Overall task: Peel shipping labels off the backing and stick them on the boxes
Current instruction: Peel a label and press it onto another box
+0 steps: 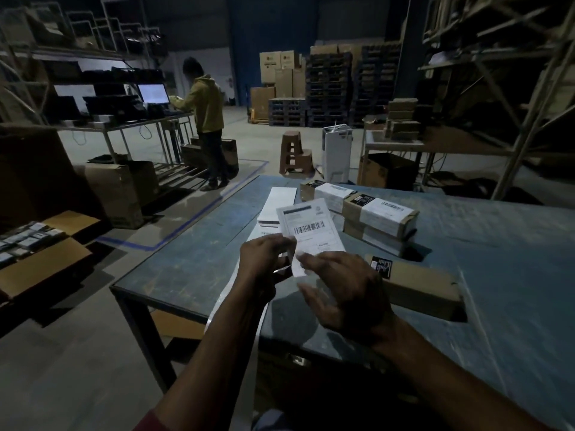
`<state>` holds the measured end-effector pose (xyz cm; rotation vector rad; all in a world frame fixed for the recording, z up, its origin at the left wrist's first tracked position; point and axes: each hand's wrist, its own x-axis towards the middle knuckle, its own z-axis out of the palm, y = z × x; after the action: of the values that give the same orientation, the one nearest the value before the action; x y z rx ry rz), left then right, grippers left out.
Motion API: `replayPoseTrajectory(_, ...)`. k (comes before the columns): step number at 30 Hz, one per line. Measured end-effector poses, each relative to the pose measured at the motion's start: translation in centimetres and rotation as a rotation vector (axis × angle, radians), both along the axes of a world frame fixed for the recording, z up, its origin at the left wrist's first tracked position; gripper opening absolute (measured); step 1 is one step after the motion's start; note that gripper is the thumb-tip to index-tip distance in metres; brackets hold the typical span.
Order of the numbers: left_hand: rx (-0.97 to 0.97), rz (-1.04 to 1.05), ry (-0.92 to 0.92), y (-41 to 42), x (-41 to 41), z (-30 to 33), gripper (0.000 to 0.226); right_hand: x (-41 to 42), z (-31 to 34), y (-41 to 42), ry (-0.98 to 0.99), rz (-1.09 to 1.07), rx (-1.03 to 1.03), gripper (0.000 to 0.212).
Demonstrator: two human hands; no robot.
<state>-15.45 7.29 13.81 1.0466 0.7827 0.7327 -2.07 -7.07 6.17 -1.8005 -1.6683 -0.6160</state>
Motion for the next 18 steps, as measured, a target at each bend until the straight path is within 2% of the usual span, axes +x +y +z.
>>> replayPoseTrajectory(3, 0.094, -0.026, -0.03, -1.4, 0.6, 0.9, 0.007, -3.2, 7.6, -3.0, 0.181, 0.066, 0.261, 0.031)
replayPoseTrajectory(4, 0.13, -0.046, -0.024, -1.6, 0.9, 1.1, 0.006, -1.8, 7.0, -3.4, 0.293, 0.013, 0.305, 0.027)
replayPoseTrajectory(7, 0.202, -0.173, 0.009, -3.4, 2.3, 2.0, 0.01, 1.8, 7.7, -4.8, 0.785, -0.205, 0.342, 0.016)
replayPoseTrajectory(10, 0.237, -0.278, 0.026, -5.3, 4.5, 2.1, 0.012, 4.9, 9.2, -6.4, 1.204, -0.206, 0.328, 0.015)
replayPoseTrajectory(12, 0.265, -0.317, 0.035, -6.4, 6.1, 1.8, 0.012, 6.0, 8.8, -7.7, 1.328, -0.202, 0.307, 0.017)
replayPoseTrajectory(18, 0.396, -0.48, 0.11, -8.2, 9.9, 1.6, 0.009, 8.7, 8.9, -11.4, 1.402, -0.248, 0.398, 0.032)
